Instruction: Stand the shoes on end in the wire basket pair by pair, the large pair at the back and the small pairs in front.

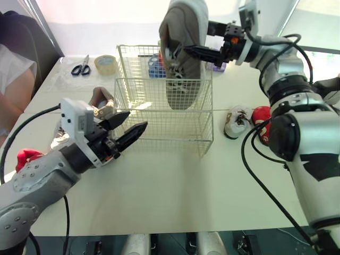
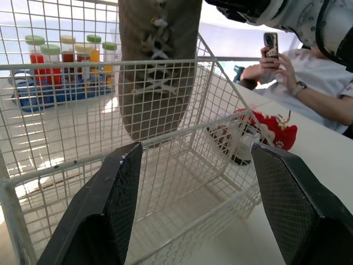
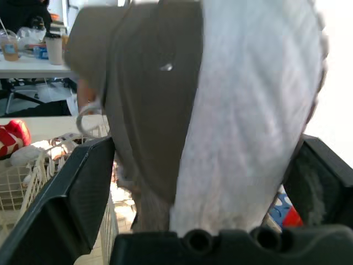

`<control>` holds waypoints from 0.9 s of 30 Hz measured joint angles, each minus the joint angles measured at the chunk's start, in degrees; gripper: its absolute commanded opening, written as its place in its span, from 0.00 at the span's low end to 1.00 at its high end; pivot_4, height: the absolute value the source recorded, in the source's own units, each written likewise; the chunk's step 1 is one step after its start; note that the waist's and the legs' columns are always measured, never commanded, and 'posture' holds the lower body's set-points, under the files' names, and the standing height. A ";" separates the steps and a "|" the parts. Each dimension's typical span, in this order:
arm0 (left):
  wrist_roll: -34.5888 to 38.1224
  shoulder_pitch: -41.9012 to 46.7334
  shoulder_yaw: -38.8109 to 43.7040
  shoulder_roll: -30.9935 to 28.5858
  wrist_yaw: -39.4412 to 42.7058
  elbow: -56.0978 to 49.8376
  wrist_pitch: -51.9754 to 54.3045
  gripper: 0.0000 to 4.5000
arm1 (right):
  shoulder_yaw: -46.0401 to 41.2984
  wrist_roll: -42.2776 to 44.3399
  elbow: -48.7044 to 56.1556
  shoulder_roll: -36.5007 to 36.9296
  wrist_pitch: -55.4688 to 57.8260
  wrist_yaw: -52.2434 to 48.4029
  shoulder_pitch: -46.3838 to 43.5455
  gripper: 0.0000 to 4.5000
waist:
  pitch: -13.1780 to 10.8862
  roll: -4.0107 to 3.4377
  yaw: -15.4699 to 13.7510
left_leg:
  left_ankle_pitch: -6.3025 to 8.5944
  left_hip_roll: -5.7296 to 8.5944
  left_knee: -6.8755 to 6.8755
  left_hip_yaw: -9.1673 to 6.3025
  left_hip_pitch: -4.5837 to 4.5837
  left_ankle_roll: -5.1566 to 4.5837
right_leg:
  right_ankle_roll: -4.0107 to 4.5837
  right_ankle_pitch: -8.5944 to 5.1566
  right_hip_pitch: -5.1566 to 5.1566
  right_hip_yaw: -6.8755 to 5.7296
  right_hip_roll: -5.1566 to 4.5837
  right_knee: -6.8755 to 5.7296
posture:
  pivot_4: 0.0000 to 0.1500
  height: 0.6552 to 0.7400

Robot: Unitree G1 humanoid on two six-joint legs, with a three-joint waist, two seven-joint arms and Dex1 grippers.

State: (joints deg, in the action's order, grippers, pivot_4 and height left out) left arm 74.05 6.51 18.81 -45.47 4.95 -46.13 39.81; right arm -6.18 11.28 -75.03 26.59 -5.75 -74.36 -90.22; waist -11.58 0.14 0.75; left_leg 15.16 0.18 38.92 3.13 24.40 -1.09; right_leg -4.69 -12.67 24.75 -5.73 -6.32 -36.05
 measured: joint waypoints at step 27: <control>-4.99 2.22 -2.38 3.13 3.79 5.60 -0.18 0.71 | -5.35 0.79 1.80 1.40 4.82 -6.64 0.91 0.99 | 0.00 0.00 0.04 | -0.01 -0.01 0.01 0.02 -0.01 0.00 | -0.01 0.01 -0.01 0.00 0.01 -0.05 | 1.00 1.00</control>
State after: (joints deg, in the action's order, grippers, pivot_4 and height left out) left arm 69.06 8.73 16.42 -42.34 8.73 -40.53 39.63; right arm -11.53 12.07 -73.23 27.99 -0.93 -80.99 -89.31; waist -11.58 0.14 0.79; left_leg 15.15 0.17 38.94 3.16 24.38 -1.10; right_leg -4.70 -12.67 24.74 -5.73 -6.31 -36.09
